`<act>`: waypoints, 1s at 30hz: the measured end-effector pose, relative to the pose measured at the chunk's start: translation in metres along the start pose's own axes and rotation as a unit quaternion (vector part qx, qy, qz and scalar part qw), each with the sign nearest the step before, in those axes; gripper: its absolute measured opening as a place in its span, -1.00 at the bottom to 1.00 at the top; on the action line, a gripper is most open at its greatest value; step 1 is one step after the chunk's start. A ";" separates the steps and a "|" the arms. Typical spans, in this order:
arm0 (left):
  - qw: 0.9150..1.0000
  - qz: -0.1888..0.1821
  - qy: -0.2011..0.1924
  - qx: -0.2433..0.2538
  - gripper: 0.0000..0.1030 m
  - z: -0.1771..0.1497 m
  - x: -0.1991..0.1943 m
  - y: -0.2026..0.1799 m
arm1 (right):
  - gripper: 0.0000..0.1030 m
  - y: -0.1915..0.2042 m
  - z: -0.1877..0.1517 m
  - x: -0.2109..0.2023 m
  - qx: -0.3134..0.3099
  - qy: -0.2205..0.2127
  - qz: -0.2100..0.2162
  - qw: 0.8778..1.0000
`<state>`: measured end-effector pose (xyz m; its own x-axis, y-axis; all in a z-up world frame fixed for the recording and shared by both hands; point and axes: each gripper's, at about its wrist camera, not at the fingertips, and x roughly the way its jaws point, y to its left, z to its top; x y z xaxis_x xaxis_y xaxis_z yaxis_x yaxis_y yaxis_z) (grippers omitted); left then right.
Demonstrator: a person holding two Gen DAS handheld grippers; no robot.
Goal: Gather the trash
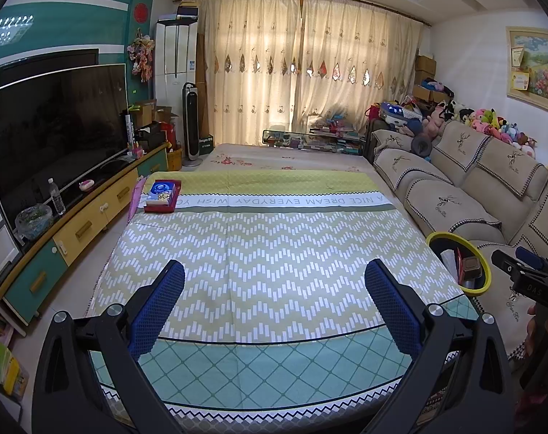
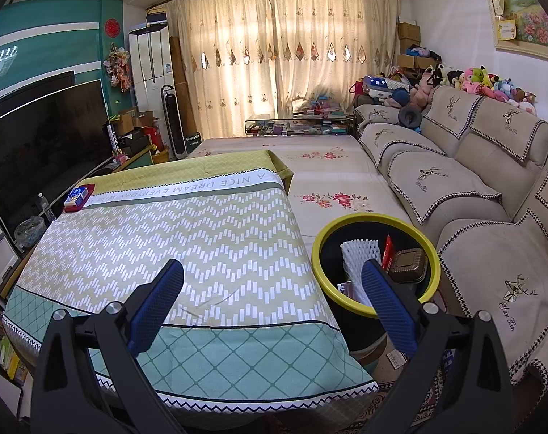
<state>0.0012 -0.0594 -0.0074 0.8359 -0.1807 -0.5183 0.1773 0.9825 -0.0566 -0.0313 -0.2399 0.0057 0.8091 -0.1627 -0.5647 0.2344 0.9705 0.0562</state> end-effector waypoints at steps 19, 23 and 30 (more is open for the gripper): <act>1.000 -0.001 0.001 -0.005 0.91 -0.003 0.003 0.003 | 0.82 0.002 -0.002 0.003 -0.001 0.002 0.002 1.000; 1.000 -0.001 0.002 -0.004 0.91 -0.004 0.003 0.003 | 0.82 0.002 -0.002 0.003 -0.001 0.003 0.004 1.000; 1.000 -0.001 0.002 -0.004 0.91 -0.004 0.003 0.003 | 0.82 0.003 -0.004 0.004 -0.001 0.005 0.004 1.000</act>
<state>0.0023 -0.0564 -0.0126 0.8338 -0.1819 -0.5213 0.1741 0.9826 -0.0644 -0.0295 -0.2370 0.0008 0.8059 -0.1531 -0.5719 0.2266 0.9722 0.0591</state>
